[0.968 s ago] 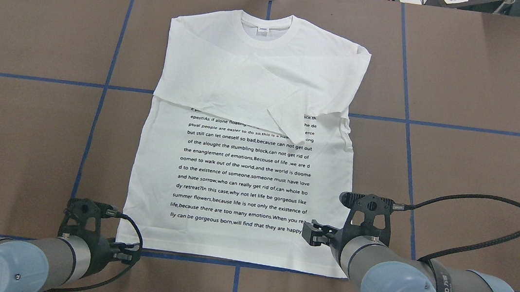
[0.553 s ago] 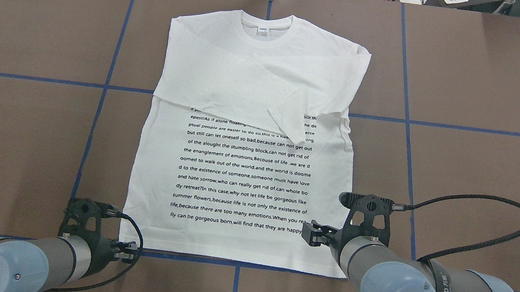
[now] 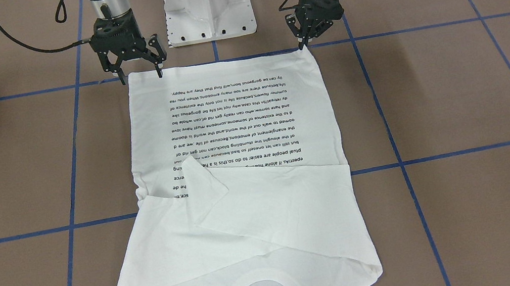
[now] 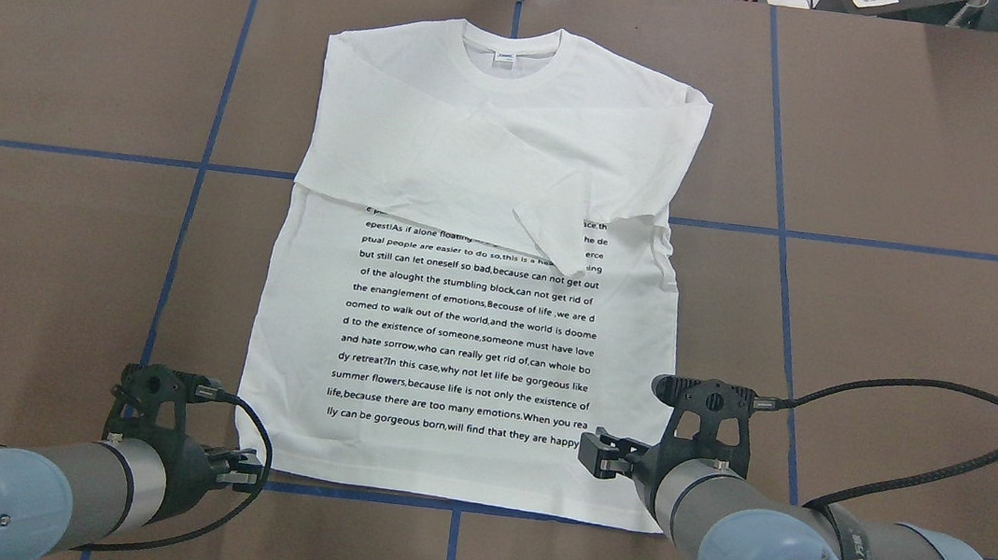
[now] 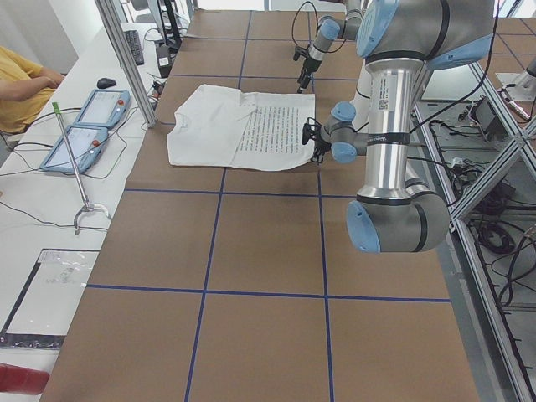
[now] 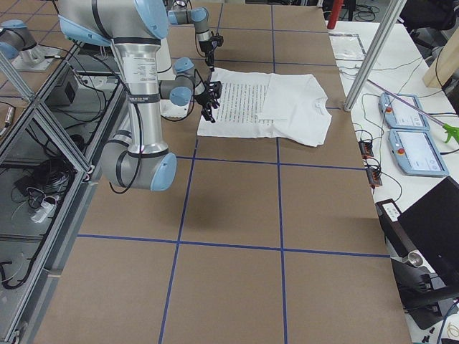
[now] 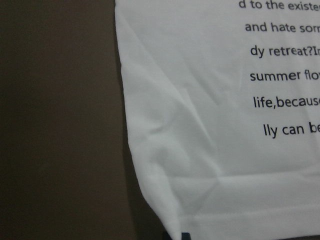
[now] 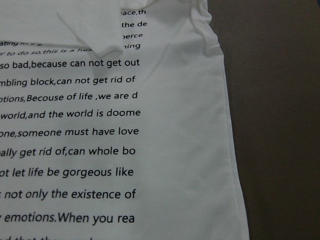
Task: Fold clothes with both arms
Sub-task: 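Lower both grippers onto the hem corners and close on the fabric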
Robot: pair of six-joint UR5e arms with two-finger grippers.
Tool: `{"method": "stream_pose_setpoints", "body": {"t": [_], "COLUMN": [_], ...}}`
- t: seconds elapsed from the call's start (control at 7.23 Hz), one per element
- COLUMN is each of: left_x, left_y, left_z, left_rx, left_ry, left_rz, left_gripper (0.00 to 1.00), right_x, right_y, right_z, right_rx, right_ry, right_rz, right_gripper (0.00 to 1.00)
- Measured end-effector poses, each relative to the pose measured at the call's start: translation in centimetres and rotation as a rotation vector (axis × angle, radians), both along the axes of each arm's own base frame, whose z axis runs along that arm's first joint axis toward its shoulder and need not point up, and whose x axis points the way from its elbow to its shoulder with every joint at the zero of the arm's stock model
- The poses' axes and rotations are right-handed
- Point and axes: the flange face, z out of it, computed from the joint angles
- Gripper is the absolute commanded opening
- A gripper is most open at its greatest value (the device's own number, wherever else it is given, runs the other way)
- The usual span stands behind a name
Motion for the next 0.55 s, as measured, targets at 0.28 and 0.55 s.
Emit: {"method": "stream_pose_setpoints", "body": {"t": [0.28,0.55], "left_x": [-0.7,-0.8], "left_y": [-0.1,-0.1], "left_z": [-1.7,-2.2], "left_rx": [0.004,0.003], "left_ry": [0.036,0.047], "left_rz": [-0.001,0.0], "left_gripper": [0.0,0.0], "right_x": [-0.2,-0.9], "right_y": [2.5,4.6], "right_z": [1.8,3.0], "right_rx": [0.032,0.011], "right_ry": [-0.041,-0.022], "right_rz": [0.022,0.039], "right_gripper": [0.7,0.71]}}
